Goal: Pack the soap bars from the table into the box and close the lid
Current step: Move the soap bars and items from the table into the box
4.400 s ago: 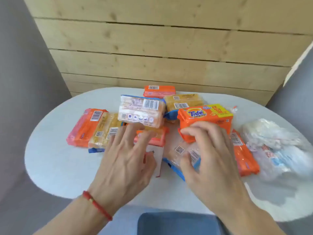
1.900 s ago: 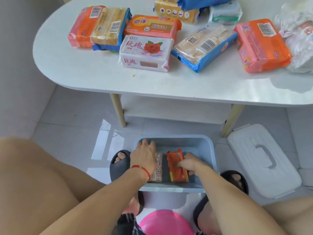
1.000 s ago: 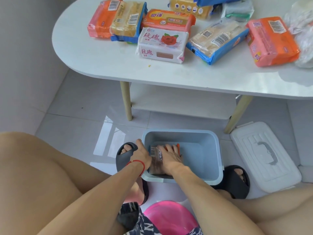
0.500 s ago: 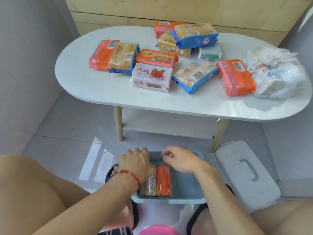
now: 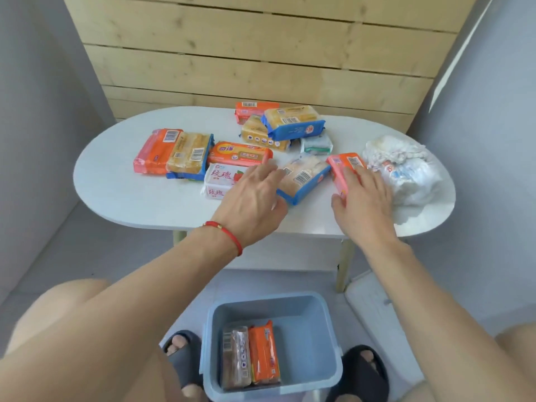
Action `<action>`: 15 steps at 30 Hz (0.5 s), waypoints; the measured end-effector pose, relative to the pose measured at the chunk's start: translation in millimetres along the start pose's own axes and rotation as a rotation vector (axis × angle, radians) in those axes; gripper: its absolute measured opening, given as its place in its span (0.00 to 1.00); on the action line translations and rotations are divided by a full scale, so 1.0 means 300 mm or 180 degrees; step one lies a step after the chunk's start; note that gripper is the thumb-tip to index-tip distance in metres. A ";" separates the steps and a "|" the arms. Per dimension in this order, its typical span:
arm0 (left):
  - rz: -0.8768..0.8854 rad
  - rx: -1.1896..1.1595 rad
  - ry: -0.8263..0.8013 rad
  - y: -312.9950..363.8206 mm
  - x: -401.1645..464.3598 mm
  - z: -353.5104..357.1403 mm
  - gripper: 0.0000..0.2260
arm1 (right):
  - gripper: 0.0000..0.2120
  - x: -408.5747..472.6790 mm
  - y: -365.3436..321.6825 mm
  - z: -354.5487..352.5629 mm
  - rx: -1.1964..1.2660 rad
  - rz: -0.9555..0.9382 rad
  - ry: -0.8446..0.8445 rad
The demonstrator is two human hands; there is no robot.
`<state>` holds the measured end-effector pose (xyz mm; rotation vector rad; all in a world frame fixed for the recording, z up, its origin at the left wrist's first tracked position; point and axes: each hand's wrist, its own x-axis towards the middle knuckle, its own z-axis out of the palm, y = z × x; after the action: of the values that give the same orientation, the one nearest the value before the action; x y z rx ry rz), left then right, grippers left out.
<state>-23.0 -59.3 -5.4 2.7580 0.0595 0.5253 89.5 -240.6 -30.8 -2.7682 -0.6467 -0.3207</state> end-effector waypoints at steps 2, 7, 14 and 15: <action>0.0004 0.0129 -0.0061 0.027 0.046 0.061 0.13 | 0.23 -0.041 0.000 0.019 -0.0065 -0.0100 0.0269; -0.0366 0.0950 -0.0291 0.069 0.126 0.125 0.21 | 0.20 -0.147 0.005 0.007 0.0305 0.0219 0.0714; -0.0462 0.0792 -0.0113 0.132 0.004 0.091 0.24 | 0.29 -0.194 0.039 -0.058 0.0691 0.0267 -0.0034; -0.0492 0.0639 -0.0133 0.130 -0.040 0.069 0.26 | 0.28 -0.219 0.052 -0.076 0.0884 0.0234 -0.0149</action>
<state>-27.4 -103.7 -15.0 2.9253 0.3298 0.4417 35.7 -287.5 -31.0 -2.5317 -0.5524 -0.1386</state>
